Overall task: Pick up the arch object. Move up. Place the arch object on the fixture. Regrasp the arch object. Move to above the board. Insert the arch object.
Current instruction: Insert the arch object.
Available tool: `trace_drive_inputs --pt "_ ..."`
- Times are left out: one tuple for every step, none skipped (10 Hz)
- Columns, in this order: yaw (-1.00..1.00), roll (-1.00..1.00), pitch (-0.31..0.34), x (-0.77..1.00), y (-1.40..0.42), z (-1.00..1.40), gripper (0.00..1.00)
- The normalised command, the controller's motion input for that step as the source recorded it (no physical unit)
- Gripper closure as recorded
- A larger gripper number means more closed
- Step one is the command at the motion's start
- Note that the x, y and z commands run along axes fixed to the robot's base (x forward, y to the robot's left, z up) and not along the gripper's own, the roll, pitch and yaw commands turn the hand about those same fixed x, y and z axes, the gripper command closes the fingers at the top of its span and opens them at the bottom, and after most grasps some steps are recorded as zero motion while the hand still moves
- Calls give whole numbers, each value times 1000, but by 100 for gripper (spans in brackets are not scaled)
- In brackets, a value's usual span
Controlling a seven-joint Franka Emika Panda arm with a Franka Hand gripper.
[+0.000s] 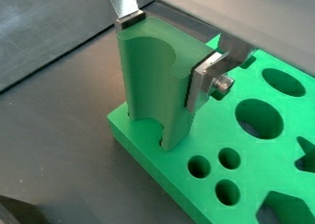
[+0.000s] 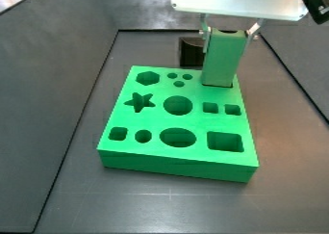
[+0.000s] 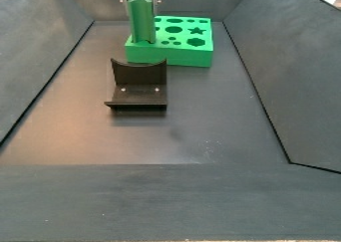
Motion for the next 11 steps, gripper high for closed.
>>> trace_drive_inputs --pt "0 -206 -51 -103 0 -29 100" --pt "-37 -244 -83 0 0 -109 100" --pt "-137 -181 -71 189 0 -229 100" --pt "-169 -119 -14 263 0 -220 100" --pt "-211 -76 -3 240 31 -237 100" --pt "-189 -40 0 117 69 -249 100" --pt "-91 -43 -56 0 66 -309 100" --pt "-77 -40 -74 0 49 -334 100" --pt "-54 -26 -93 0 20 -391 100" --pt "-46 0 -99 0 0 -426 100" --pt "-37 0 -69 0 0 -391 100"
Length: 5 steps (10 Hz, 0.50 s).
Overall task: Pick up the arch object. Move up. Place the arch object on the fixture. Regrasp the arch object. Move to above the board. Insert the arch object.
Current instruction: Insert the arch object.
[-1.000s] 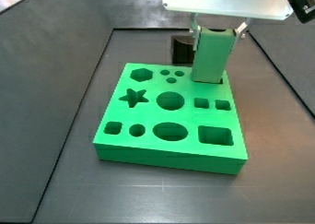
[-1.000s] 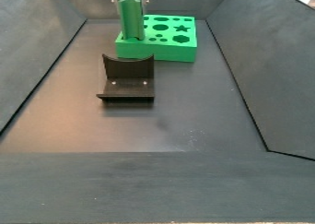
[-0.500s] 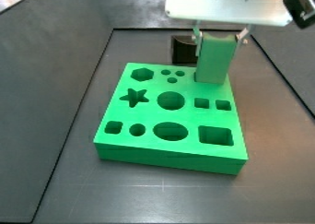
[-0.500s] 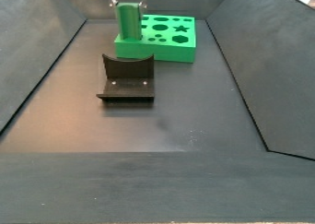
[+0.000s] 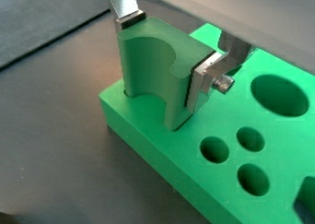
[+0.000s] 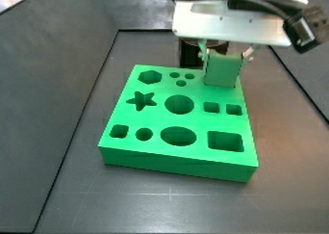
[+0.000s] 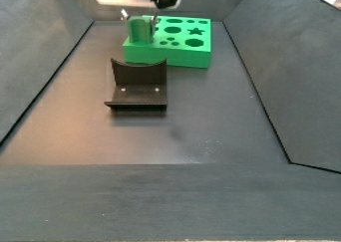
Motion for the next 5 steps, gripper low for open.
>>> trace_drive_inputs --pt "-31 0 -107 0 0 -460 100" --pt "-63 -1 -260 0 0 -714 100" --pt "-114 0 -176 -6 14 -574 100" --pt "0 -49 0 0 57 0 100" --pt "0 7 0 0 0 0 100"
